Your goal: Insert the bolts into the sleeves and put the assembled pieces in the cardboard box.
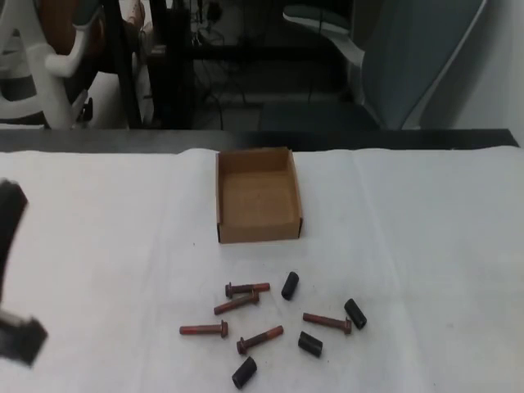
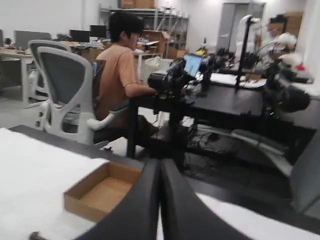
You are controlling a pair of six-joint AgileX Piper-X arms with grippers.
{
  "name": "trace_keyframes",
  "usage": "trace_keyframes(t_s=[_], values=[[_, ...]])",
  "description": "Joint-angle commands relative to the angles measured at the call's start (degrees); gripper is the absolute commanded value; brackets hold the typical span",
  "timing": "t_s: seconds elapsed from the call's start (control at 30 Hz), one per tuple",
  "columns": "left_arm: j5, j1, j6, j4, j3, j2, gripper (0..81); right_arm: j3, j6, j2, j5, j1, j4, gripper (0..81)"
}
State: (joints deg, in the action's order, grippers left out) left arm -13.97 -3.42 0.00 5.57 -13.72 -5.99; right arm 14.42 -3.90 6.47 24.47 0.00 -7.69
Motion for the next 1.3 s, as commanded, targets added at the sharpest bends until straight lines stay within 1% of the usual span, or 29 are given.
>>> trace_keyframes(t_s=[0.0,0.03,0.13,0.23,0.3,0.5,0.57,0.6,0.63,0.7,0.73,0.83,0.9,0.93,1.0,1.03,1.1,1.17,1.27], values=[[3.1,0.1,2.0,-0.4,-6.8,-5.1,1.8,6.5,-3.1,4.7,-8.2,0.0,-2.4,0.0],[2.2,0.1,2.2,0.0,-9.4,-7.3,1.8,9.2,-3.7,7.0,-9.3,0.0,-4.2,0.0],[-2.7,0.1,2.2,3.7,-16.9,-14.4,1.8,17.4,-4.2,14.5,-7.0,0.0,-9.8,0.0],[-5.0,0.1,3.2,9.2,-23.0,-21.1,1.8,24.7,-4.0,22.4,-6.5,0.0,-15.8,0.0],[-6.9,-0.1,5.0,12.2,-26.1,-25.3,1.8,29.5,-4.0,27.7,-4.7,0.0,-20.3,0.0],[-15.1,-0.3,7.1,17.9,-29.3,-34.7,1.8,38.7,-4.3,43.1,3.3,0.8,-29.6,0.0],[-15.3,-1.2,10.4,19.5,-29.3,-36.5,1.8,40.1,-5.8,47.9,4.0,2.6,-31.0,0.0],[-15.3,-1.9,13.8,21.0,-29.3,-37.5,0.6,40.3,-7.6,50.2,4.0,3.8,-31.5,0.0],[-15.1,-2.8,16.5,22.3,-29.3,-38.5,1.1,40.4,-8.5,52.0,4.0,4.9,-31.9,0.0],[-13.7,-4.9,20.0,24.6,-29.3,-40.4,9.7,40.4,-8.6,56.1,3.6,7.9,-32.6,0.0],[-12.4,-6.2,21.5,25.7,-29.3,-41.4,16.0,40.4,-8.6,58.0,3.2,9.3,-32.9,0.0],[-7.0,-10.2,25.0,27.9,-29.3,-44.2,40.2,40.4,-8.6,63.6,-0.2,13.0,-33.7,0.0],[-5.2,-12.9,27.3,28.6,-29.3,-46.0,57.4,40.4,-8.6,66.7,-1.3,15.1,-33.7,0.7],[-3.4,-14.2,28.0,28.5,-29.3,-47.1,64.5,40.4,-8.6,68.2,-1.3,16.0,-33.7,4.1],[0.2,-16.5,28.8,27.9,-29.3,-49.6,68.5,40.4,-8.6,71.0,-2.3,17.2,-33.8,15.4],[1.7,-17.5,29.6,27.5,-29.3,-50.9,67.2,40.4,-8.6,72.0,-3.9,17.6,-34.0,23.7],[2.3,-18.9,31.3,26.7,-29.5,-53.4,60.9,40.4,-8.6,73.9,-8.6,18.1,-34.0,37.5],[2.3,-19.9,31.3,26.0,-29.6,-56.0,55.3,40.8,-8.6,75.1,-10.4,18.2,-34.0,43.5],[2.3,-20.1,31.3,26.6,-30.6,-60.7,54.3,43.0,-8.6,77.0,-10.4,18.2,-37.3,43.3]])
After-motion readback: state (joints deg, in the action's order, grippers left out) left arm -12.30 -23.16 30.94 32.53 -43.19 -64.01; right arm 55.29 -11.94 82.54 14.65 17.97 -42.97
